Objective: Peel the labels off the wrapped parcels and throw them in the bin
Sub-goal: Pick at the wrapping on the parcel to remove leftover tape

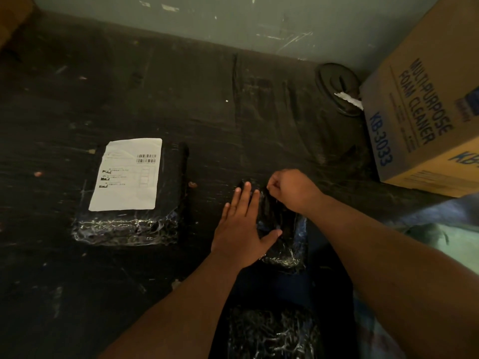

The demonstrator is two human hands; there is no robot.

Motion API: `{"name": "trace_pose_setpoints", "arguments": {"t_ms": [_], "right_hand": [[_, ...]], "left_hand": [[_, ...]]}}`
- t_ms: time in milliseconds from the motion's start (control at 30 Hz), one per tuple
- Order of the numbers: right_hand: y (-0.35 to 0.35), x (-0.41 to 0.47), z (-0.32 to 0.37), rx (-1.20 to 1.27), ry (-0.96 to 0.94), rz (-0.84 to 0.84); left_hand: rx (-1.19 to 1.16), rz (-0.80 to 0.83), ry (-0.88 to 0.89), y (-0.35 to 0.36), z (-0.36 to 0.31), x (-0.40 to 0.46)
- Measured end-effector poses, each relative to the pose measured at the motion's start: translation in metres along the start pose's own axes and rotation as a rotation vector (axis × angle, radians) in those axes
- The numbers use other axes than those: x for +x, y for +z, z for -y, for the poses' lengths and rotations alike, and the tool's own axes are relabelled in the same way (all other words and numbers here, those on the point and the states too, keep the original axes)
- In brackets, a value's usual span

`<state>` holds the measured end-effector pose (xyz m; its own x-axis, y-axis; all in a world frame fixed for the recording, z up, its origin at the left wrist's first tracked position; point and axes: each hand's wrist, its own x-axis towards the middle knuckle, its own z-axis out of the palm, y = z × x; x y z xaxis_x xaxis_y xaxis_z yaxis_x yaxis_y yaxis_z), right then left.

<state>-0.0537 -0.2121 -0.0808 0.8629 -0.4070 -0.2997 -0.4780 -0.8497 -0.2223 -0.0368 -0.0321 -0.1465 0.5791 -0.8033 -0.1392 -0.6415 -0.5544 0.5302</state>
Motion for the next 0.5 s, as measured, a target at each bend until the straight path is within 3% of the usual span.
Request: {"name": "trace_pose_setpoints", "arguments": {"t_ms": [167, 500], "right_hand": [[-0.003, 0.000, -0.007, 0.201, 0.080, 0.001], [-0.006, 0.006, 0.001, 0.044, 0.030, 0.015]], "left_hand": [[0.006, -0.001, 0.004, -0.001, 0.000, 0.000], [-0.001, -0.001, 0.002, -0.001, -0.001, 0.000]]}}
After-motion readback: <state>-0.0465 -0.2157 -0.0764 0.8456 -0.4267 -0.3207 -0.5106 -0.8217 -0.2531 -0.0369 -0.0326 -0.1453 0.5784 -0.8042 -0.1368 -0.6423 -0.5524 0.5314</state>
